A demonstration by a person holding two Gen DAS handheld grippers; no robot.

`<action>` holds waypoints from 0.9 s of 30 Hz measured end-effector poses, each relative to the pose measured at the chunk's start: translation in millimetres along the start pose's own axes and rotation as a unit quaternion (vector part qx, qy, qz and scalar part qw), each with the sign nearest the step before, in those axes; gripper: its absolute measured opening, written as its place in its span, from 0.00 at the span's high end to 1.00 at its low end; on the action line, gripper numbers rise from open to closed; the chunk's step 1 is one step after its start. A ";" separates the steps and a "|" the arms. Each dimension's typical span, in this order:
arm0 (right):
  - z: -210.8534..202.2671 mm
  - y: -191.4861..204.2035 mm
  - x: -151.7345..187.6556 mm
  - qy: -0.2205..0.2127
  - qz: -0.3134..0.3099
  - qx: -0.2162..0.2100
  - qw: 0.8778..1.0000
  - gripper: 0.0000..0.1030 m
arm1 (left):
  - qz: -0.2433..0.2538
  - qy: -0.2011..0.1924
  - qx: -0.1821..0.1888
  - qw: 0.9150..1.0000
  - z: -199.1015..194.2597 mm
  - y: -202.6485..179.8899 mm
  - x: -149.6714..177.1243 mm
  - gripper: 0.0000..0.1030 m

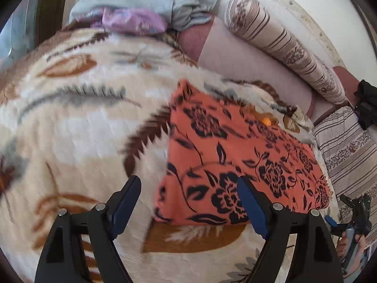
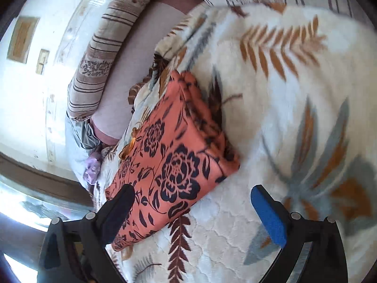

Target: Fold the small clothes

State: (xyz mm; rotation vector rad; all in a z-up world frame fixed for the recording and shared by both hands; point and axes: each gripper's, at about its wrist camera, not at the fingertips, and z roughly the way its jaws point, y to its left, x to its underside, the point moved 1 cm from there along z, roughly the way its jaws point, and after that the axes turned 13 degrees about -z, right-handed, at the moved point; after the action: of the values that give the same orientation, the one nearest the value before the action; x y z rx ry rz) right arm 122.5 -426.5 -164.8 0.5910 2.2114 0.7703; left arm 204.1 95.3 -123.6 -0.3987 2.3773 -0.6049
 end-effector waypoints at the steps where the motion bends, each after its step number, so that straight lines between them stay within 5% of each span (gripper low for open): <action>1: 7.7 -2.6 -0.9 -0.003 0.014 -0.003 1.000 0.03 | -0.008 0.010 -0.008 1.000 11.4 -1.7 3.8 0.19; 4: 34.4 -4.9 -5.8 0.005 0.042 0.001 0.999 0.03 | -0.026 0.038 -0.037 0.998 43.6 -3.2 12.9 0.17; 7: 45.0 10.3 -17.4 0.007 0.032 0.031 0.999 0.05 | -0.013 0.011 -0.052 0.998 51.0 -10.9 12.6 0.15; 8: 48.7 14.0 -21.7 0.012 0.027 0.035 0.999 0.16 | -0.020 0.014 -0.057 0.998 53.6 -12.1 10.6 0.16; 9: 53.0 15.7 -26.2 0.017 0.027 0.047 0.998 0.29 | -0.025 0.012 -0.064 0.998 55.2 -12.5 8.4 0.35; 10: 59.6 15.7 -30.4 0.029 0.028 0.065 0.997 0.65 | -0.021 0.013 -0.084 0.996 60.0 -11.5 4.3 0.66; 14: 71.0 23.4 -35.6 0.060 -0.013 0.115 0.991 0.89 | -0.031 0.038 -0.079 0.996 53.1 -14.8 -13.7 0.81; 22: -18.9 105.1 -46.7 -0.001 -0.117 0.102 0.988 0.91 | 0.028 -0.057 -0.009 0.998 -74.2 -64.6 -8.9 0.82; 25: -60.4 108.6 -20.5 0.000 -0.121 0.075 0.990 0.91 | 0.026 -0.063 0.000 0.998 -116.7 -46.7 24.4 0.80; 27: -71.0 91.0 13.2 0.032 -0.119 0.070 0.990 0.87 | 0.014 -0.051 -0.030 0.998 -116.8 -18.7 52.3 0.66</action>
State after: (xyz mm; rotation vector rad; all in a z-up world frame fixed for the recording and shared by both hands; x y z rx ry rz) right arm 77.5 -377.9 -69.3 0.3634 2.3556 0.5215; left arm 91.1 94.7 -60.7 -0.4122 2.3030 -0.4901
